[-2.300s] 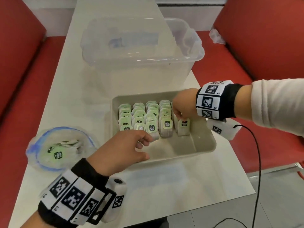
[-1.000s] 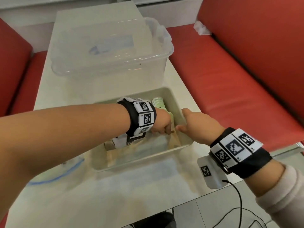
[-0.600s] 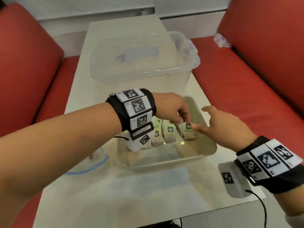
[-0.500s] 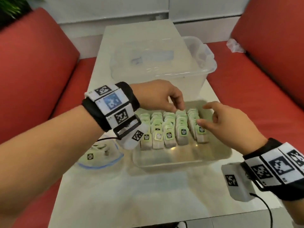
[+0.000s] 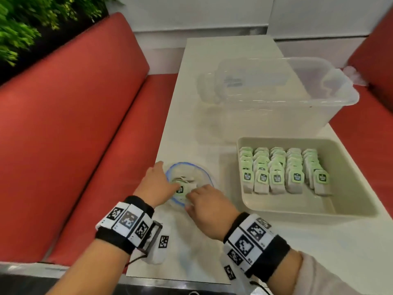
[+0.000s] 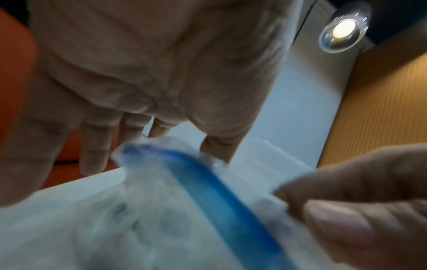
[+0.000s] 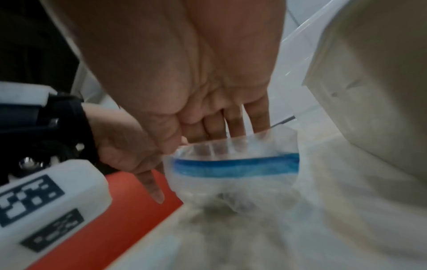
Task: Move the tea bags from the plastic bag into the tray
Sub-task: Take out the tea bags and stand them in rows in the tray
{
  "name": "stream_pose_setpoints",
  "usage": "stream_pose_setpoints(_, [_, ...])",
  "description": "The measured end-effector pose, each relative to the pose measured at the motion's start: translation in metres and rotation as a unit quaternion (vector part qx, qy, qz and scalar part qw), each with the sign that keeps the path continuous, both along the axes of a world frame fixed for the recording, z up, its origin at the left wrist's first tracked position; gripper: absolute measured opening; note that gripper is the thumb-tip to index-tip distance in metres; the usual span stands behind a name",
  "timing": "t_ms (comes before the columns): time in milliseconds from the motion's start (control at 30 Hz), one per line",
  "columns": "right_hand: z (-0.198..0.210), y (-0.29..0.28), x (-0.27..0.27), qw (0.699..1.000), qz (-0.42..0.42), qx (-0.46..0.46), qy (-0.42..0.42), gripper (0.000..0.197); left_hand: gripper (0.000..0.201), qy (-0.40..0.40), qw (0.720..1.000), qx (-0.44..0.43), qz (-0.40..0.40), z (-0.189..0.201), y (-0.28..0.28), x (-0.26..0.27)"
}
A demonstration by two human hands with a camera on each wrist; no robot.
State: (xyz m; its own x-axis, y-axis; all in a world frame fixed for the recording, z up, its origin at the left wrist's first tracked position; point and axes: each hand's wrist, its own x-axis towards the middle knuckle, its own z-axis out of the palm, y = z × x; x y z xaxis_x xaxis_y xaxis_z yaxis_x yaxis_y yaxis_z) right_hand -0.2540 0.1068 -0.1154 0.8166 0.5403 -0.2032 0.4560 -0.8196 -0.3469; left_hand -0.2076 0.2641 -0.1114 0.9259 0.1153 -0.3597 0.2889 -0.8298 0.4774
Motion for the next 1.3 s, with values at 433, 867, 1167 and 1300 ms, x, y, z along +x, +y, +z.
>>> stream_pose_setpoints(433, [-0.005, 0.061, 0.049, 0.987, -0.138, -0.066, -0.038, 0.022, 0.027, -0.033, 0.998, -0.036, -0.041, -0.024, 0.013, -0.007])
stream_pose_setpoints(867, [0.002, 0.046, 0.047, 0.980, -0.174, 0.064, -0.073, 0.018, 0.028, -0.034, 0.999, -0.008, -0.033, -0.031, 0.019, 0.010])
stream_pose_setpoints(1167, [0.032, 0.021, 0.050, 0.844, -0.333, 0.421, -0.003, 0.022, 0.032, -0.271, 0.935, -0.230, 0.000, 0.016, -0.002, 0.000])
stream_pose_setpoints(1300, [0.036, 0.017, 0.051, 0.820, -0.339, 0.462, -0.002, 0.009, 0.016, -0.119, 0.893, -0.434, -0.008, 0.026, -0.018, -0.002])
